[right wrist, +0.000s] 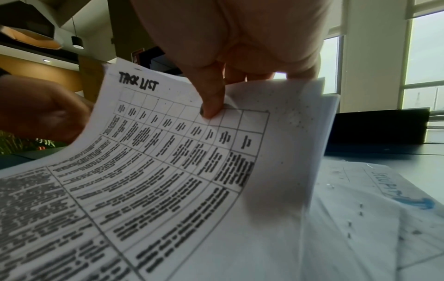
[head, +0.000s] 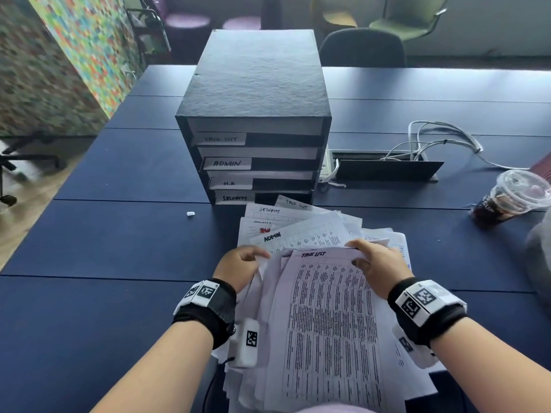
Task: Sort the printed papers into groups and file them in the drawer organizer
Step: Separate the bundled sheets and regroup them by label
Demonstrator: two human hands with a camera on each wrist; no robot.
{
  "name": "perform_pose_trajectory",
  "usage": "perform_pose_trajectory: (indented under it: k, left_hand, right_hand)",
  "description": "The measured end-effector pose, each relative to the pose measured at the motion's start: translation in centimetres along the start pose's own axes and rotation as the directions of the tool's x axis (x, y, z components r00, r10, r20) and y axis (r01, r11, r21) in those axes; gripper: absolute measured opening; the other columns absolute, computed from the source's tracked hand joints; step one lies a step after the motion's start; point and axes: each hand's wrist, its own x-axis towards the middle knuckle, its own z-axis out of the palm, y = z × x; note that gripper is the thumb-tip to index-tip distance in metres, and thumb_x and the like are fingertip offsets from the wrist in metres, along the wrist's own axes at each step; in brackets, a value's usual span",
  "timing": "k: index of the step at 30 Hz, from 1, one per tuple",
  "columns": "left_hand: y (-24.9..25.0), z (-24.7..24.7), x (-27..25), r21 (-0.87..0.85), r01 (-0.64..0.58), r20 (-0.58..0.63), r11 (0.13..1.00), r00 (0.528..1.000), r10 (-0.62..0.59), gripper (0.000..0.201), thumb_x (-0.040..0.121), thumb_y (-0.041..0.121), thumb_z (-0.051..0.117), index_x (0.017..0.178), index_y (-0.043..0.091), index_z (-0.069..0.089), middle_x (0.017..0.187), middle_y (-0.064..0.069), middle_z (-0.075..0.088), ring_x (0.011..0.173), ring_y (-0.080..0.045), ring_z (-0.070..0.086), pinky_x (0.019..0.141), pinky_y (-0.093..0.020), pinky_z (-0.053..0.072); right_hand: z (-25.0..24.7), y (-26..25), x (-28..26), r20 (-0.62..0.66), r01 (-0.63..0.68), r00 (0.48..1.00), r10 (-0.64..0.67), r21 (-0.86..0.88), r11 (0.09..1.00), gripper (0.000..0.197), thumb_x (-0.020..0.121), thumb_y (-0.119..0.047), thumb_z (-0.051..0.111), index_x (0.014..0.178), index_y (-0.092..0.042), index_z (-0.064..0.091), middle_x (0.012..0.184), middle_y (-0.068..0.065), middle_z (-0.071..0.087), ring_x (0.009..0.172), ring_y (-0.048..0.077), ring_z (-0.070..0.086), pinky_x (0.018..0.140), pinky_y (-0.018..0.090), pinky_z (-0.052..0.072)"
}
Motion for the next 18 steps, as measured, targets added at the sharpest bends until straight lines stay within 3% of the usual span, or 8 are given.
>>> perform_pose_trajectory:
  k: [2, 3, 6, 8, 11, 14, 16, 18]
  left_hand:
    - [-0.3, -0.1, 0.6, -0.049, 0.037, -0.183, 0.998, 0.982, -0.045, 0.029, 0.081, 0.000, 0.053, 0.096, 0.020, 0.067, 0.081, 0.008, 0.062, 0.071, -0.014, 0.055, 0.074, -0.026, 0.046]
    - [-0.5, 0.0, 0.8, -0.106, 0.064, -0.208, 0.992, 0.974, -0.085, 0.027, 0.082, 0.003, 0.058, 0.102, 0.019, 0.065, 0.085, 0.007, 0.062, 0.076, -0.015, 0.057, 0.078, -0.028, 0.047]
    - [-0.8, 0.1, 1.4, -0.142, 0.122, -0.140, 0.982, 0.980, -0.142, 0.034, 0.082, 0.016, 0.070, 0.113, 0.024, 0.057, 0.095, 0.001, 0.064, 0.084, -0.017, 0.061, 0.084, -0.031, 0.049]
    - [-0.5, 0.3, 1.5, -0.130, 0.086, -0.127, 0.988, 0.987, -0.103, 0.033, 0.081, 0.019, 0.073, 0.109, 0.026, 0.058, 0.093, 0.001, 0.065, 0.084, -0.016, 0.061, 0.082, -0.028, 0.049]
    - [0.5, 1.2, 0.9, -0.124, -0.029, -0.125, 0.992, 0.992, 0.014, 0.014, 0.083, 0.010, 0.069, 0.093, 0.020, 0.068, 0.080, 0.006, 0.066, 0.072, -0.008, 0.058, 0.068, -0.015, 0.045]
    - [1.1, 1.4, 0.1, -0.212, -0.037, 0.010, 0.976, 0.999, 0.040, 0.016, 0.085, 0.004, 0.066, 0.083, 0.017, 0.073, 0.076, 0.003, 0.069, 0.066, -0.004, 0.058, 0.073, -0.016, 0.048]
    - [1.5, 1.3, -0.5, -0.220, -0.009, 0.177, 0.976, 0.983, 0.049, 0.016, 0.084, 0.002, 0.066, 0.081, 0.016, 0.073, 0.078, 0.000, 0.070, 0.070, -0.007, 0.061, 0.076, -0.020, 0.051]
    - [1.8, 1.0, -0.8, -0.238, 0.018, 0.288, 0.971, 0.956, 0.053, 0.017, 0.084, -0.002, 0.064, 0.078, 0.013, 0.070, 0.073, 0.001, 0.068, 0.070, -0.006, 0.062, 0.077, -0.018, 0.052]
  right_hand:
    - [0.1, 0.0, -0.1, -0.009, 0.010, 1.000, -0.010, -0.007, 1.000, 0.028, 0.095, -0.021, 0.049, 0.119, -0.034, 0.052, 0.110, -0.004, 0.064, 0.097, 0.021, 0.052, 0.091, 0.034, 0.040]
    - [0.1, -0.2, -0.2, -0.015, 0.021, 1.000, -0.021, -0.014, 1.000, 0.027, 0.095, -0.020, 0.049, 0.119, -0.032, 0.052, 0.110, -0.005, 0.064, 0.099, 0.019, 0.051, 0.092, 0.034, 0.037]
    - [0.1, -0.3, -0.2, -0.040, 0.064, 0.997, -0.065, -0.011, 0.998, 0.026, 0.094, -0.017, 0.050, 0.117, -0.028, 0.054, 0.109, -0.008, 0.064, 0.105, 0.016, 0.050, 0.093, 0.032, 0.030]
    - [0.1, -0.3, -0.2, -0.050, 0.083, 0.995, -0.083, 0.003, 0.997, 0.024, 0.094, -0.017, 0.051, 0.114, -0.028, 0.054, 0.104, -0.011, 0.063, 0.100, 0.014, 0.048, 0.091, 0.031, 0.028]
    - [0.1, -0.3, 0.0, -0.042, 0.062, 0.997, -0.062, 0.013, 0.998, 0.025, 0.094, -0.018, 0.051, 0.115, -0.031, 0.054, 0.096, -0.015, 0.056, 0.095, 0.013, 0.043, 0.087, 0.030, 0.031]
    - [-0.1, -0.3, 0.1, -0.039, 0.057, 0.998, -0.055, 0.070, 0.996, 0.041, 0.093, -0.017, 0.053, 0.128, -0.037, 0.045, 0.101, -0.008, 0.059, 0.096, 0.016, 0.047, 0.095, 0.034, 0.037]
    - [-0.3, -0.6, 0.1, -0.010, 0.051, 0.999, -0.050, 0.107, 0.993, 0.063, 0.092, -0.016, 0.054, 0.138, -0.049, 0.025, 0.097, -0.007, 0.056, 0.093, 0.019, 0.052, 0.096, 0.037, 0.041]
    - [-0.5, -1.0, 0.2, 0.016, 0.047, 0.999, -0.048, 0.088, 0.995, 0.072, 0.092, -0.015, 0.054, 0.140, -0.053, 0.015, 0.098, -0.008, 0.057, 0.091, 0.022, 0.056, 0.097, 0.037, 0.042]
